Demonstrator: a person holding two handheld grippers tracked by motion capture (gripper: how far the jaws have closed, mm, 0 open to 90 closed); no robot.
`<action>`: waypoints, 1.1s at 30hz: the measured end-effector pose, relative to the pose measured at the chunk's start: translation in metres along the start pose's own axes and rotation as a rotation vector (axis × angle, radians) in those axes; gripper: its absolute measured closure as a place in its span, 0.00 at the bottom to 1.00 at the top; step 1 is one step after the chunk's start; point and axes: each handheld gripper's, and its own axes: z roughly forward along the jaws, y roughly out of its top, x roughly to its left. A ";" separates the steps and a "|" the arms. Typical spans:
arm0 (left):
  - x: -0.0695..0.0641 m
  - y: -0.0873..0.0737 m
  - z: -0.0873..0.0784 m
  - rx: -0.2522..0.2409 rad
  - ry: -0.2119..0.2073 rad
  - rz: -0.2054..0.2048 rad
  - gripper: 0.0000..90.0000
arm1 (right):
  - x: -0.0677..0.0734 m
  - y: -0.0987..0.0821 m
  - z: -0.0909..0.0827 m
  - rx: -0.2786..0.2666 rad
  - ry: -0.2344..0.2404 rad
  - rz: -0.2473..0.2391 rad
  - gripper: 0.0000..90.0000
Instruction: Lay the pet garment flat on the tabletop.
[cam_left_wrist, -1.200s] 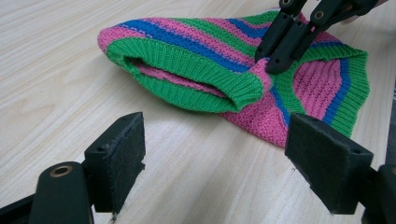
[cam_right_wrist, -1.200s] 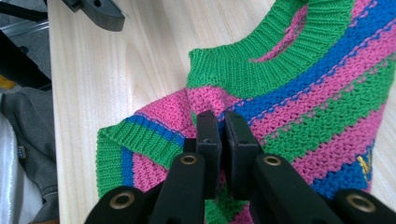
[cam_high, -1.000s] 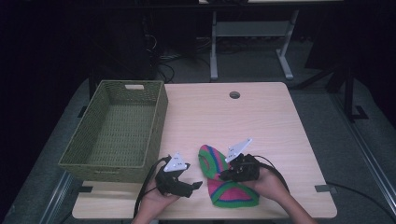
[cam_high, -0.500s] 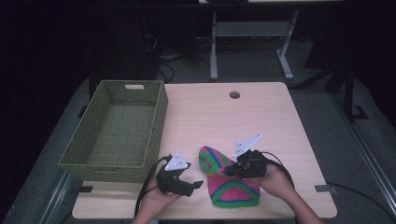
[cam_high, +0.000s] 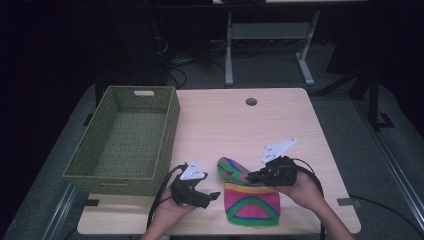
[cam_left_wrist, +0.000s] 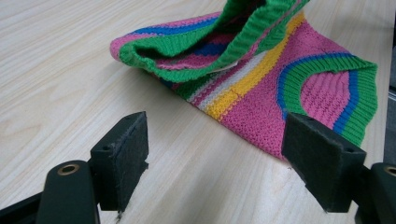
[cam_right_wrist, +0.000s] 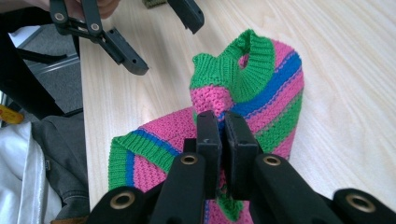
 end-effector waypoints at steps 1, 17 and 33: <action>0.001 0.001 0.000 -0.002 0.000 0.003 0.26 | 0.000 0.000 -0.002 -0.007 0.007 0.003 0.95; 0.012 0.014 0.007 -0.003 0.001 0.008 0.32 | -0.002 -0.008 -0.007 -0.023 0.054 -0.019 0.95; 0.023 0.025 0.015 -0.004 -0.018 -0.011 0.41 | 0.000 -0.019 -0.006 -0.012 0.093 -0.047 0.95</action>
